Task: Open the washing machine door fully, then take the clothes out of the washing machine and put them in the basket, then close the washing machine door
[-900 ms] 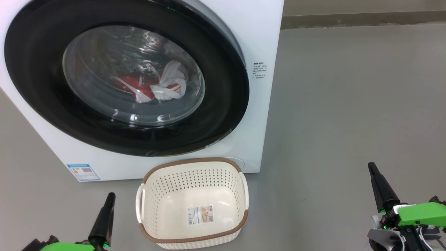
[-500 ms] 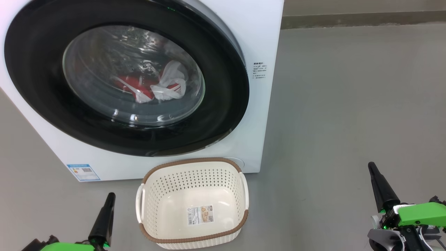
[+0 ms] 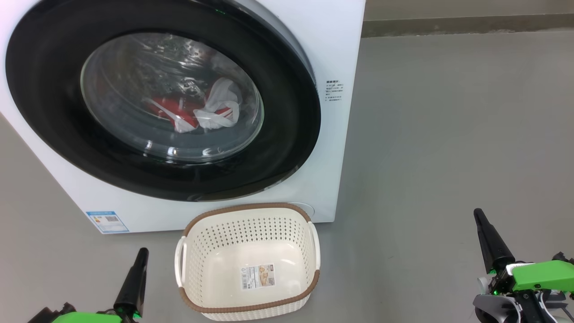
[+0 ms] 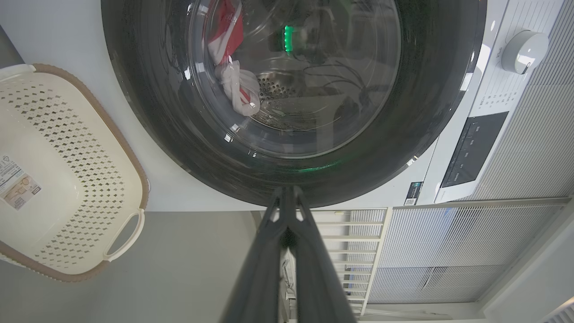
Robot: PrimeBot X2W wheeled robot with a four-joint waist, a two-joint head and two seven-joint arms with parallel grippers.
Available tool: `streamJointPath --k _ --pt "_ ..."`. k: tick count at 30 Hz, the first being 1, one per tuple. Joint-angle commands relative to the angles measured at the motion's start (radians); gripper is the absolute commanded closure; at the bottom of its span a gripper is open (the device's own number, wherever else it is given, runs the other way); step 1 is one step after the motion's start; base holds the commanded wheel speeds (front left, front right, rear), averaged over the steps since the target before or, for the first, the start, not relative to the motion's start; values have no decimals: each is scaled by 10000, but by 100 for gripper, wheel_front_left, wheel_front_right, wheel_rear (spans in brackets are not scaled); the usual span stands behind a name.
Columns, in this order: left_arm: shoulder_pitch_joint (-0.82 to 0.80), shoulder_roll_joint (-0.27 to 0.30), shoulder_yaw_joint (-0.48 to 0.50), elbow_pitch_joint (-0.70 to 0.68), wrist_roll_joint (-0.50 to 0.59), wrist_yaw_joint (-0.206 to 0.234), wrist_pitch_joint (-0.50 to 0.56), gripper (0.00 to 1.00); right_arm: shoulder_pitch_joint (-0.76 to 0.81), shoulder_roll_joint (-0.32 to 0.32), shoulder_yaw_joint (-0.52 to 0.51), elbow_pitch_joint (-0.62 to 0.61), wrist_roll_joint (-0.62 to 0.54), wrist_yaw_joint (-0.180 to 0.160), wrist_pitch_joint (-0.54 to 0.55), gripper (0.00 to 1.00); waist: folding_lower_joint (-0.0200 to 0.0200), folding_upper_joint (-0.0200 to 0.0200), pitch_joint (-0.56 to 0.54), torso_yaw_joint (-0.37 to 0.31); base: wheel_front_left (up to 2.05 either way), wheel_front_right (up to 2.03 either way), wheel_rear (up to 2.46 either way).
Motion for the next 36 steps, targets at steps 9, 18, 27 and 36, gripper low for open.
streamJointPath --k 9,18,27,36 --pt "-415 98 353 -265 -48 -69 42 100 -427 -125 253 -265 -19 6 55 100 0 0 0 0 0 0 0" --pt "-415 98 353 -265 -48 -69 42 100 -427 -125 253 -265 -19 6 55 100 0 0 0 0 0 0 0" --pt "-415 98 353 -265 -48 -69 42 100 -427 -125 253 -265 -19 6 55 100 0 0 0 0 0 0 0" --pt "-415 98 353 -265 -48 -69 42 100 -427 -125 253 -265 -19 6 55 100 0 0 0 0 0 0 0"
